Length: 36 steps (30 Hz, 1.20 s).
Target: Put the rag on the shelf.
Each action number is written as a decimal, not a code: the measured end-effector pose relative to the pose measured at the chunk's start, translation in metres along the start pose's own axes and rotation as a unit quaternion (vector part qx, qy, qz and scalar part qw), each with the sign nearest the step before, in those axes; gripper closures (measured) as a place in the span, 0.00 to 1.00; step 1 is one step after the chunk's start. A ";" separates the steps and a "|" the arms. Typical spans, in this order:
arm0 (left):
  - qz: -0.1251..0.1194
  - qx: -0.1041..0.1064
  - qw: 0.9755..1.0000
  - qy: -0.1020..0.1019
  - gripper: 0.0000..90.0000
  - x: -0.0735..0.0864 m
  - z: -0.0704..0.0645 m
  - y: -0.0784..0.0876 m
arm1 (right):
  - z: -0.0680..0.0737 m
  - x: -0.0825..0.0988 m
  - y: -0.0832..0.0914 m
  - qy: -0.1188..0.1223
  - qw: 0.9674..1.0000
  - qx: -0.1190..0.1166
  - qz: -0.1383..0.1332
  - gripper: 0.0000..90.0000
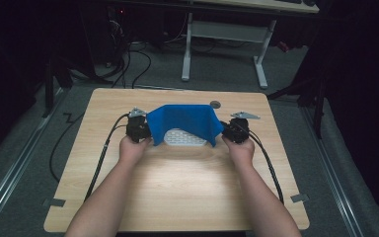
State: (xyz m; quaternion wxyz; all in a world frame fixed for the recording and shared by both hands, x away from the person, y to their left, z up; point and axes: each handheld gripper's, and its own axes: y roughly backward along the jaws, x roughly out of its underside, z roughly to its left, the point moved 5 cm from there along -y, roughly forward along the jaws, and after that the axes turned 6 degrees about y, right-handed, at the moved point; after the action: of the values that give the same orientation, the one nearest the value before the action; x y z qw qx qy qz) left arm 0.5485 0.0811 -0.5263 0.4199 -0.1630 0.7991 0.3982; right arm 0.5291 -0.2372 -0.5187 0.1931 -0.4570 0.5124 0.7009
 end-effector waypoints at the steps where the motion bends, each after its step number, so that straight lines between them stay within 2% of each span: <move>1: -0.003 -0.002 1.000 0.001 0.79 0.000 0.001 0.002 | 0.000 0.000 0.000 0.000 1.000 0.001 0.001 0.86; 3: -0.008 -0.004 1.000 0.005 0.76 -0.002 0.003 0.007 | 0.000 -0.001 0.002 0.001 1.000 0.003 0.003 0.85; 6: -0.014 -0.015 1.000 -0.001 0.72 -0.003 0.006 0.015 | -0.004 -0.006 0.009 0.007 1.000 0.012 0.000 0.82; 13: -0.028 -0.035 0.999 -0.012 0.69 -0.009 0.008 0.033 | -0.010 -0.016 0.026 0.014 0.999 0.026 -0.012 0.76; 20: -0.040 -0.045 0.998 -0.017 0.68 -0.009 0.010 0.048 | -0.014 -0.024 0.042 0.023 0.999 0.035 -0.021 0.74; 25: -0.039 -0.055 0.997 -0.028 0.67 -0.005 0.011 0.058 | -0.012 -0.027 0.049 0.029 0.999 0.036 -0.021 0.72; 32: -0.045 -0.066 0.996 -0.031 0.64 -0.002 0.013 0.074 | -0.008 -0.027 0.053 0.039 0.998 0.035 -0.019 0.70; 35: -0.045 -0.070 0.996 -0.041 0.62 0.002 0.012 0.079 | -0.005 -0.026 0.055 0.042 0.998 0.034 -0.019 0.68; 36: -0.041 -0.072 0.995 -0.051 0.61 0.007 0.010 0.083 | -0.003 -0.025 0.058 0.045 0.998 0.036 -0.023 0.68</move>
State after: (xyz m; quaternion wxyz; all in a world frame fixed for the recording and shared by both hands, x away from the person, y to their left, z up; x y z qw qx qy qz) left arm 0.5004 0.1416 -0.4937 0.4633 -0.2049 0.7386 0.4448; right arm 0.5003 -0.2581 -0.4663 0.2021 -0.4930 0.5348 0.6558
